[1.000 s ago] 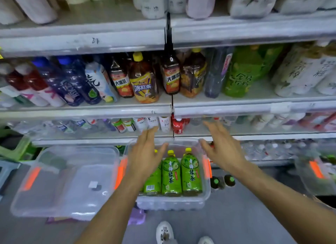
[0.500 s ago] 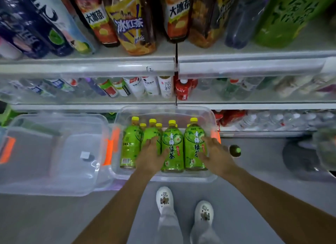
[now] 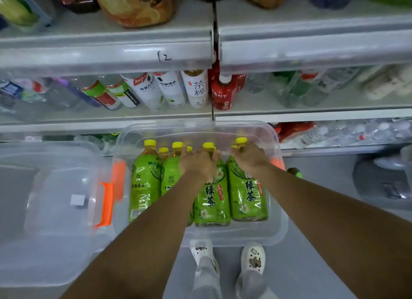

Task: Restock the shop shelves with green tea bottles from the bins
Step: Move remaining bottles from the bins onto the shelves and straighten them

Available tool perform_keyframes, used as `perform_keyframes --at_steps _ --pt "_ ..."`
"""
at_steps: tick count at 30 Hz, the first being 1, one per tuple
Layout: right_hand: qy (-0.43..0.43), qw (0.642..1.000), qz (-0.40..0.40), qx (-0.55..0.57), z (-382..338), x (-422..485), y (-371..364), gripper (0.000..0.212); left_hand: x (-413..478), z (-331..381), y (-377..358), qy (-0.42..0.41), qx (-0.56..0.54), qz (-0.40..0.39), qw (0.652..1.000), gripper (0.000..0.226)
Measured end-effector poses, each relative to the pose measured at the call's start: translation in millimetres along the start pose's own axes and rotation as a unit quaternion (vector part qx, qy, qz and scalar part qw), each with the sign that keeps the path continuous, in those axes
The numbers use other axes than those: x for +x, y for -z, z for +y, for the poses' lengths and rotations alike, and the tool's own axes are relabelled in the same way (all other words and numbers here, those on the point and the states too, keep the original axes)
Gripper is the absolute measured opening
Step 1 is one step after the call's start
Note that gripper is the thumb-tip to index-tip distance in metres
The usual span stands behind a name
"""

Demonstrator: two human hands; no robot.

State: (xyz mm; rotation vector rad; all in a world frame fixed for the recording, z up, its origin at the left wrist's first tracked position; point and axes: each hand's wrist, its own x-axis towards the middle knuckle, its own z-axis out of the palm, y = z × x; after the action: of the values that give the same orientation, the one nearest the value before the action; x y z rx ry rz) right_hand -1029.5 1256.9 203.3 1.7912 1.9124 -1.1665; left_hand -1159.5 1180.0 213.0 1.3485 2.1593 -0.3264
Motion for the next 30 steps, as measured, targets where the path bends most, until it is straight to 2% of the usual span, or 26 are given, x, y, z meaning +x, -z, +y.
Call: perform_keyframes --at_steps 3,5,8,12,14,16,20,21,23,25,27,30 --pt "-0.069 0.997 0.016 0.033 -9.5 20.9 -5.5 0.053 13.7 4.4 6.6 0.015 -0.028 -0.028 0.999 0.055" --pt "-0.085 0.995 0.02 0.046 -13.2 27.6 -4.9 0.051 18.0 3.1 12.5 0.029 -0.062 -0.055 0.996 0.045" --pt "-0.056 0.995 0.019 0.083 -8.8 18.2 0.7 0.043 14.8 -6.6 18.5 0.017 -0.113 -0.088 0.99 0.049" --pt "0.049 0.986 0.02 0.159 0.4 -17.0 15.2 0.039 -4.7 -21.9 25.7 0.0 -0.17 -0.082 0.982 0.071" --pt "0.101 0.97 0.006 0.219 4.5 -38.3 23.5 0.033 -19.8 -27.1 27.4 -0.022 -0.262 -0.054 0.963 0.062" --pt "0.136 0.953 -0.012 0.272 10.8 -60.5 33.6 0.03 -40.0 -29.6 27.5 -0.03 -0.359 -0.029 0.932 0.03" --pt "0.179 0.943 -0.056 0.274 29.0 -95.5 46.4 0.029 -81.1 -31.1 22.6 -0.068 -0.491 -0.02 0.868 0.017" --pt "0.182 0.941 -0.077 0.275 33.1 -100.0 45.3 0.035 -87.6 -35.4 17.5 -0.078 -0.506 -0.026 0.859 0.03" --pt "0.186 0.944 -0.115 0.248 40.6 -102.5 41.9 0.059 -95.8 -43.8 7.5 -0.083 -0.517 -0.039 0.851 0.074" --pt "0.2 0.954 -0.128 0.182 45.9 -99.7 38.9 0.086 -95.6 -48.6 -1.2 -0.08 -0.489 -0.044 0.868 0.114" --pt "0.203 0.961 -0.114 0.149 46.5 -97.5 37.9 0.1 -92.6 -49.3 -2.1 -0.082 -0.46 -0.039 0.883 0.127" --pt "0.21 0.962 -0.073 0.16 45.0 -94.5 33.7 0.094 -87.9 -46.8 -5.0 -0.095 -0.447 -0.019 0.889 0.125"
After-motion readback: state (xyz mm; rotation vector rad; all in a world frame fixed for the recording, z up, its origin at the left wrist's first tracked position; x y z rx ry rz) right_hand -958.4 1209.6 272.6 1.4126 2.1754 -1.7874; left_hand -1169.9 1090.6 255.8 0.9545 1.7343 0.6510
